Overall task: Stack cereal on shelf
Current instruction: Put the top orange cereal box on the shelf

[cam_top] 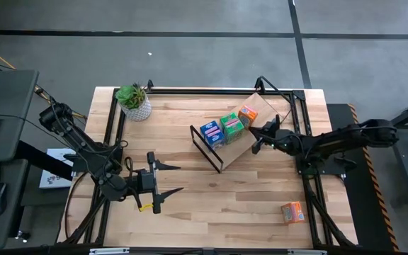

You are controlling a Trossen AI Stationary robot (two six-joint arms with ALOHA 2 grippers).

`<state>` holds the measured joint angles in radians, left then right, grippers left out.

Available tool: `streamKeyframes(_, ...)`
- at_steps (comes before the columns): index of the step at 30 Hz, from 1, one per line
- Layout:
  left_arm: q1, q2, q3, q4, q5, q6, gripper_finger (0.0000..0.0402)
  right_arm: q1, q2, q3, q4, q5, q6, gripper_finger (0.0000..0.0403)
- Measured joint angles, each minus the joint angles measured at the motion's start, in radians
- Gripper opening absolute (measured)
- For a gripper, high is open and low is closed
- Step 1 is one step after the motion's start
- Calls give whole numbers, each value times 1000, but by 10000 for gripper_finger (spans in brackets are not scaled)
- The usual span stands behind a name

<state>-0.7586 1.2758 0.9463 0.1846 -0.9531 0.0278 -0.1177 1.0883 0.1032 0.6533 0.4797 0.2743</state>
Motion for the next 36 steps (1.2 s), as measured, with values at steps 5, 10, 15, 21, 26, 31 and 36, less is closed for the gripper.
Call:
streamKeyframes(5,0,0,0,0,0,-8,289,0,35,3,39,36,4,0)
streamKeyframes(10,0,0,0,0,0,-8,289,-2,58,3,61,68,12,0)
streamKeyframes(15,0,0,0,0,0,-8,289,-31,65,3,66,71,17,0)
streamKeyframes(21,0,0,0,0,0,-8,289,-64,65,3,72,92,17,0)
streamKeyframes(26,0,0,0,0,0,-9,289,-94,65,3,72,95,25,0)
streamKeyframes(31,0,0,0,0,0,-9,289,-114,65,3,71,95,32,0)
streamKeyframes(36,0,0,0,0,0,-9,289,-125,65,3,68,94,19,0)
